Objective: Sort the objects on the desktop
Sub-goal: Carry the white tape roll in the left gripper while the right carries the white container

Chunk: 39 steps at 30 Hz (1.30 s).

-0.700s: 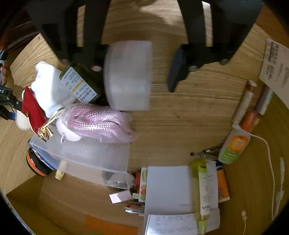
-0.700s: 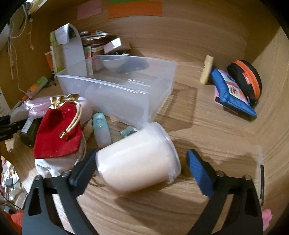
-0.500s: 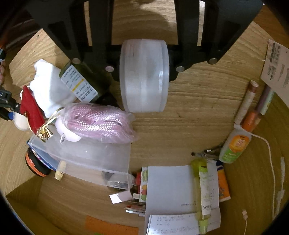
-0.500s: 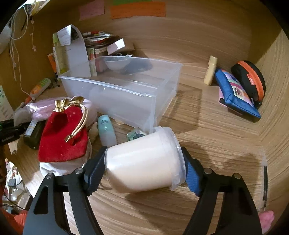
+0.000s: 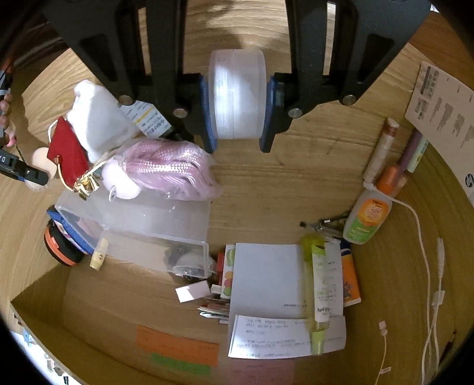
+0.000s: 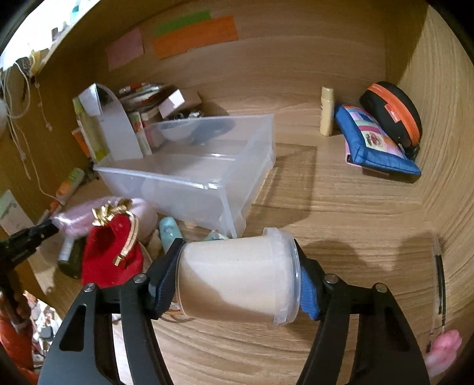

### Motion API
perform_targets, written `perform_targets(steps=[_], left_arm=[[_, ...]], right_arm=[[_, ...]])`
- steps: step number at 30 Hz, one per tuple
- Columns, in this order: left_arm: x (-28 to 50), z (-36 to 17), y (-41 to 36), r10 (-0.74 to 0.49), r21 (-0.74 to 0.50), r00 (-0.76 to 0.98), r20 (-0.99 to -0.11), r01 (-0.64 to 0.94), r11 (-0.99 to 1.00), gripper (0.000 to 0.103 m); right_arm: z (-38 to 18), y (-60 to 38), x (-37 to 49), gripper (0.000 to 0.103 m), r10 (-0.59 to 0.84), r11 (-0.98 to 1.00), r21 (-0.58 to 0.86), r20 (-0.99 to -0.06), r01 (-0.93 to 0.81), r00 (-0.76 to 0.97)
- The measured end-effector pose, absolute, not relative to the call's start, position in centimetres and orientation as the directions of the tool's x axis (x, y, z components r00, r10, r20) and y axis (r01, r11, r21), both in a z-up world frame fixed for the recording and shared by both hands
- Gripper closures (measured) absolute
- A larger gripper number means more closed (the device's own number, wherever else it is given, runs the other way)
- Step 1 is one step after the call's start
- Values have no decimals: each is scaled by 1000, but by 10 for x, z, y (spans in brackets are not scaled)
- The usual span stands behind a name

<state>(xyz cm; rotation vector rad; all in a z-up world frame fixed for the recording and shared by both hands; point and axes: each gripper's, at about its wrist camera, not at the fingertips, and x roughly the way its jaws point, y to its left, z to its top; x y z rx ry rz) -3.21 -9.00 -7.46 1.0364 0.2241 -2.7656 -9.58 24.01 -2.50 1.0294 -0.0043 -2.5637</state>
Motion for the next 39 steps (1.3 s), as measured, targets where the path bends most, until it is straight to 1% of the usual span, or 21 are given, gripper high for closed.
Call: perform_targets(steps=[9, 13, 15, 17, 23, 27, 32, 39], left_arm=[[-19, -76, -81, -105, -48, -710, -697, 192, -980, 74], [-15, -92, -81, -92, -52, -668, -739, 192, -980, 74], [-11, -98, -81, -97, -51, -663, -742, 200, -978, 74], [-8, -95, -80, -131, -29, -673, -728, 220, -975, 74], [-11, -75, -79, -146, -15, -713, -686, 214, -977, 74], [-21, -59, -79, -121, -27, -736, -666, 187, -982, 74], [-40, -32, -76, -126, -4, -765, -631, 165, -986, 74], [-75, 4, -78, -65, -38, -790, -610, 111, -993, 74]], right_arm=[[-8, 239, -91, 39, -385, -913, 160, -644, 376, -661], [-6, 234, -91, 39, -394, -907, 156, -643, 392, -656], [-6, 233, -90, 39, -400, -903, 156, -642, 399, -654], [-4, 230, -91, 39, -406, -900, 159, -641, 405, -651], [11, 223, -91, 39, -416, -894, 144, -620, 425, -665], [24, 218, -95, 39, -436, -883, 145, -606, 447, -665], [40, 210, -100, 39, -451, -872, 131, -589, 472, -670], [60, 203, -113, 39, -476, -858, 132, -566, 496, -673]])
